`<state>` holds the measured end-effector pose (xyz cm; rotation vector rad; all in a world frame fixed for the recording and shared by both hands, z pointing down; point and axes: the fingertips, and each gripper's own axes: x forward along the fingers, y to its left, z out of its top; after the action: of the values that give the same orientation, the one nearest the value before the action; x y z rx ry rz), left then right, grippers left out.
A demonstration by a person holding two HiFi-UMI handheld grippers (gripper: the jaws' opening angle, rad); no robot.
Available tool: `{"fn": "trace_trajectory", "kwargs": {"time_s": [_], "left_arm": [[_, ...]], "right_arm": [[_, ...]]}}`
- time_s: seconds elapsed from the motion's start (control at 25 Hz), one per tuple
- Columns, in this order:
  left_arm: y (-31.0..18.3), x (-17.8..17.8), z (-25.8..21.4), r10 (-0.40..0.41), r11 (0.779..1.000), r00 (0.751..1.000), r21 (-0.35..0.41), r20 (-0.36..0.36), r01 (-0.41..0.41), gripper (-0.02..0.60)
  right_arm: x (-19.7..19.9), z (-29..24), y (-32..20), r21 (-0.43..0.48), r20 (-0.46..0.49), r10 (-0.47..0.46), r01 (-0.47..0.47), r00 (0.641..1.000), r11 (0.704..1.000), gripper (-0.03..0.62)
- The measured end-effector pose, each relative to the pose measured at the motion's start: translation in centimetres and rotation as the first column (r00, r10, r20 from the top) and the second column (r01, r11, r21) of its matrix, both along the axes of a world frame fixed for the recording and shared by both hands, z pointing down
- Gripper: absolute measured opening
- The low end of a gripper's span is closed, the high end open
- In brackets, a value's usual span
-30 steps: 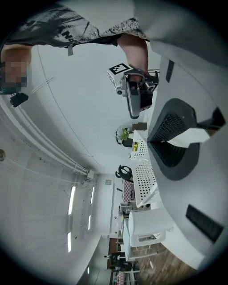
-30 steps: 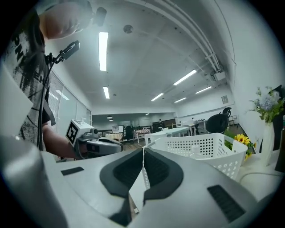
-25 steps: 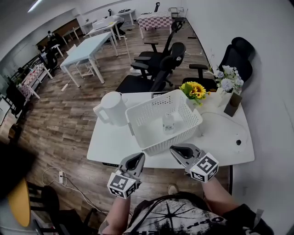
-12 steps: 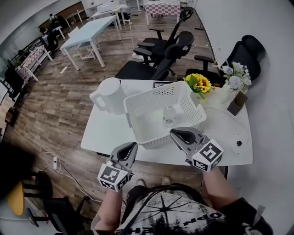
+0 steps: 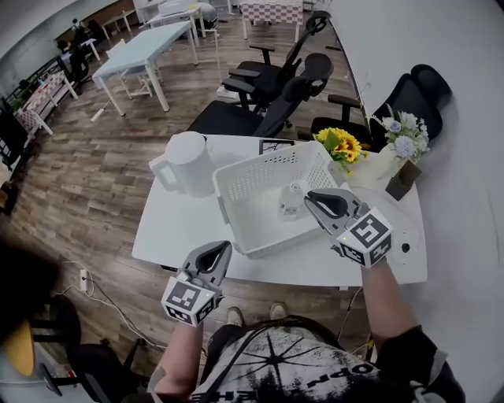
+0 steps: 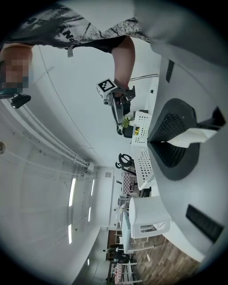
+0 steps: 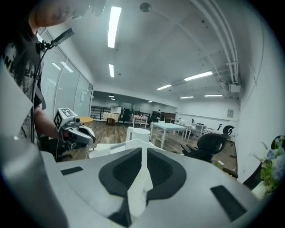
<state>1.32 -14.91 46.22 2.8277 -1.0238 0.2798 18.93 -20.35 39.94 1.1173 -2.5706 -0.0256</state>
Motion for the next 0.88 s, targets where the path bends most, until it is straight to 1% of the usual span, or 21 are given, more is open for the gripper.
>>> {"fn": "trace_trajectory", "kwargs": {"time_s": [0.04, 0.12, 0.28, 0.4, 0.52, 0.72, 0.88], "left_arm": [[-0.1, -0.1, 0.2, 0.003, 1.000, 1.000, -0.006, 0.000, -0.003, 0.009], [-0.4, -0.4, 0.5, 0.007, 1.000, 1.000, -0.015, -0.002, -0.007, 0.009], [-1.1, -0.7, 1.0, 0.003, 1.000, 1.000, -0.028, -0.011, -0.004, 0.009], [-1.6, -0.9, 1.6, -0.005, 0.999, 1.000, -0.039, -0.015, 0.004, 0.010], [-2.4, -1.3, 2.0, -0.018, 0.999, 1.000, -0.048, -0.018, 0.017, 0.010], [-3.4, -1.8, 2.9, -0.045, 0.997, 0.999, -0.069, -0.024, 0.043, 0.011], [-4.2, -2.0, 3.5, -0.064, 0.994, 0.998, -0.085, -0.024, 0.062, 0.010]], "right_arm": [[0.0, 0.4, -0.6, -0.017, -0.034, -0.003, 0.002, 0.999, 1.000, 0.040], [0.0, 1.5, -1.8, -0.059, -0.103, -0.014, 0.008, 0.995, 0.998, 0.107], [0.1, 4.1, -3.8, -0.142, -0.212, -0.051, 0.020, 0.976, 0.990, 0.147], [0.1, 6.6, -4.7, -0.221, -0.269, -0.098, 0.038, 0.958, 0.975, 0.190], [0.0, 8.3, -5.7, -0.273, -0.298, -0.133, 0.049, 0.945, 0.961, 0.209], [0.1, 9.8, -7.9, -0.318, -0.327, -0.164, 0.055, 0.931, 0.947, 0.207], [0.1, 11.3, -8.8, -0.398, -0.327, -0.217, 0.074, 0.920, 0.914, 0.207]]}}
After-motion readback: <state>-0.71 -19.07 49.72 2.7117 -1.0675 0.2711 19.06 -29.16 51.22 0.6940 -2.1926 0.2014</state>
